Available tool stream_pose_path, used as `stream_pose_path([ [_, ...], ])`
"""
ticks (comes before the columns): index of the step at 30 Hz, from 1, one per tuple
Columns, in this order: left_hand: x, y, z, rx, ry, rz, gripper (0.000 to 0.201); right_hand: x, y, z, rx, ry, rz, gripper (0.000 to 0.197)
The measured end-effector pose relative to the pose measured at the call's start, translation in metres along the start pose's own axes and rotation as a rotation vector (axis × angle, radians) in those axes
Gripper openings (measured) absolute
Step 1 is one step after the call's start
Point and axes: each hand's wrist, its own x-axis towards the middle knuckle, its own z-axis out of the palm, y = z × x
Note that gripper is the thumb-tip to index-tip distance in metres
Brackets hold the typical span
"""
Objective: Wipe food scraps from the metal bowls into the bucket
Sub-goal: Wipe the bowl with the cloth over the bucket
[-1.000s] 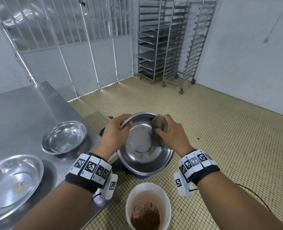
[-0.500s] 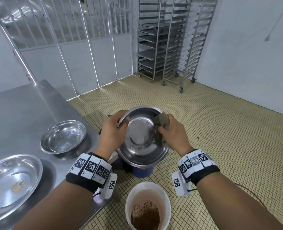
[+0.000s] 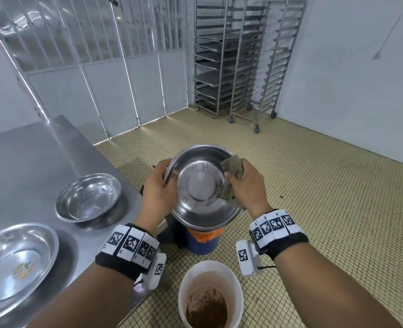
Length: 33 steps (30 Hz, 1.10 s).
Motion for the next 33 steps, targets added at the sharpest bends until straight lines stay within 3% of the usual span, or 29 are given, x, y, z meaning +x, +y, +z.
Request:
stream_pose_path([
  [4,0.017,0.006,-0.011,0.067,-0.260,-0.040,0.017,0.003,-0.016,-0.012,-0.149,-0.164,-0.186,0.021],
  [7,0.019,0.012,-0.010,0.077,-0.345,-0.002,0.013,0.002,-0.023,-0.011,-0.156,-0.184,-0.246,0.022],
  [11,0.012,0.015,-0.007,-0.136,-0.128,-0.079,0.018,-0.008,-0.011,0.002,-0.016,0.029,-0.083,0.010],
  [14,0.009,0.011,-0.004,-0.167,0.040,-0.075,0.023,-0.016,0.000,0.011,0.052,0.018,0.084,0.014],
  [16,0.006,0.008,-0.001,-0.077,-0.014,-0.030,0.024,-0.010,-0.001,0.007,0.020,-0.004,0.081,0.019],
  [20,0.006,0.013,0.000,-0.001,-0.123,-0.017,0.023,0.009,-0.018,-0.012,-0.071,-0.032,-0.068,0.021],
  [26,0.013,0.021,-0.001,-0.133,0.098,-0.066,0.021,-0.009,-0.005,0.006,0.098,0.039,0.112,0.020],
  [31,0.003,0.019,0.003,-0.012,-0.072,-0.014,0.023,0.013,-0.023,-0.018,-0.059,-0.044,-0.024,0.020],
  [33,0.006,0.023,0.002,-0.018,-0.092,-0.025,0.024,0.014,-0.026,-0.020,-0.064,-0.015,-0.046,0.017],
])
